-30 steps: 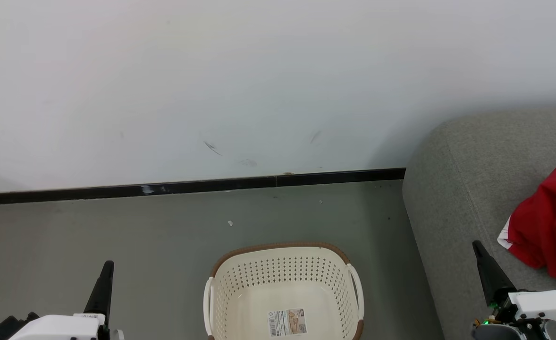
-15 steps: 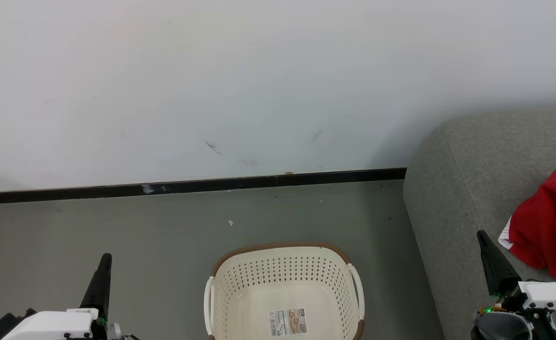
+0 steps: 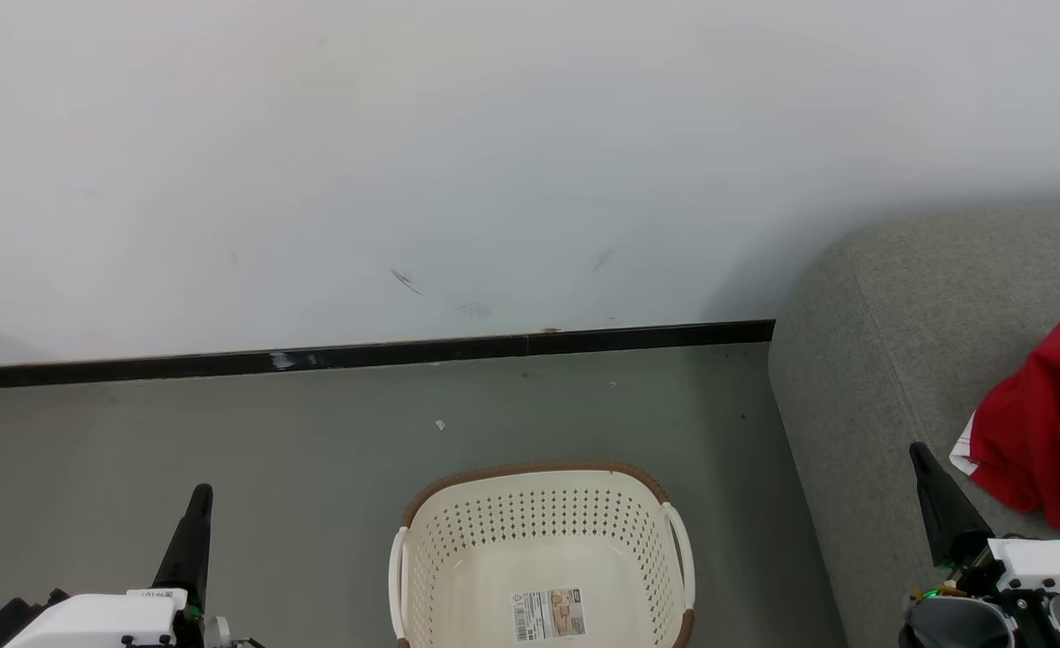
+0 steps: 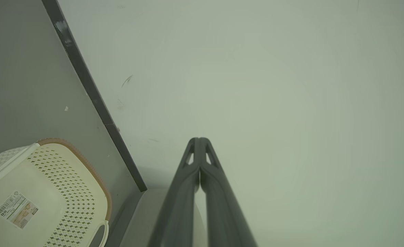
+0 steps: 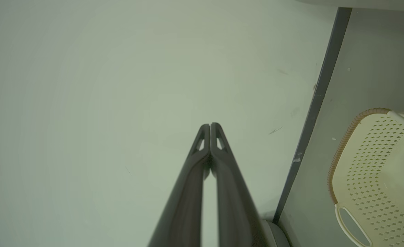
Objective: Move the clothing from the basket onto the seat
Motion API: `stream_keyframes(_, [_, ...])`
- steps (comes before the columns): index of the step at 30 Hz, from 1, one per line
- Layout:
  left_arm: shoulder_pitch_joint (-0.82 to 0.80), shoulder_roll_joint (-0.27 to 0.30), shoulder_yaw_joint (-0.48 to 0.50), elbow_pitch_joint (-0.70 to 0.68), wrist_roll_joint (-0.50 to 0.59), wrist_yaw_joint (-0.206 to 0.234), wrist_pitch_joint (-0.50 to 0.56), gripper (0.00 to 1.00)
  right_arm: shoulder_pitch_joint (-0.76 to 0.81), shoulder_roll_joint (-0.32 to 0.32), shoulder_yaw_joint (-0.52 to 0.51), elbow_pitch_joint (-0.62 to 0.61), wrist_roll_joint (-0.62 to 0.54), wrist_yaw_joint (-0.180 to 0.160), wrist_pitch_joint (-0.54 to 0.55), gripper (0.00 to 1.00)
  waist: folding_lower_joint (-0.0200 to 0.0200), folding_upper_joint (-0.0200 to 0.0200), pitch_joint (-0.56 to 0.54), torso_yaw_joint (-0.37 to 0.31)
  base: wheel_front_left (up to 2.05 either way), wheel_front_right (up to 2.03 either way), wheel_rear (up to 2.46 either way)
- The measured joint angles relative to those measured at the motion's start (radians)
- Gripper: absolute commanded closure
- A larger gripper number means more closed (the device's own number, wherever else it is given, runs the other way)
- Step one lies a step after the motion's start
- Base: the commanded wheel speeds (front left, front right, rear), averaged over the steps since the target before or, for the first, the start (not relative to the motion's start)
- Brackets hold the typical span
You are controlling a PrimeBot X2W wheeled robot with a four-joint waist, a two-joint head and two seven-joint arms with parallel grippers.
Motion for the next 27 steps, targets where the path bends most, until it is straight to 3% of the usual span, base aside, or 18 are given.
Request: stream_keyframes(27, [0.0, 0.0, 0.002, 0.007, 0.0, -0.007, 0.0, 1.0, -0.001, -0.001, 0.0, 0.002, 0.0, 0.0, 0.0, 1.0, -0.0001, 0.0, 0.0, 0.0, 0.0, 0.0, 0.0])
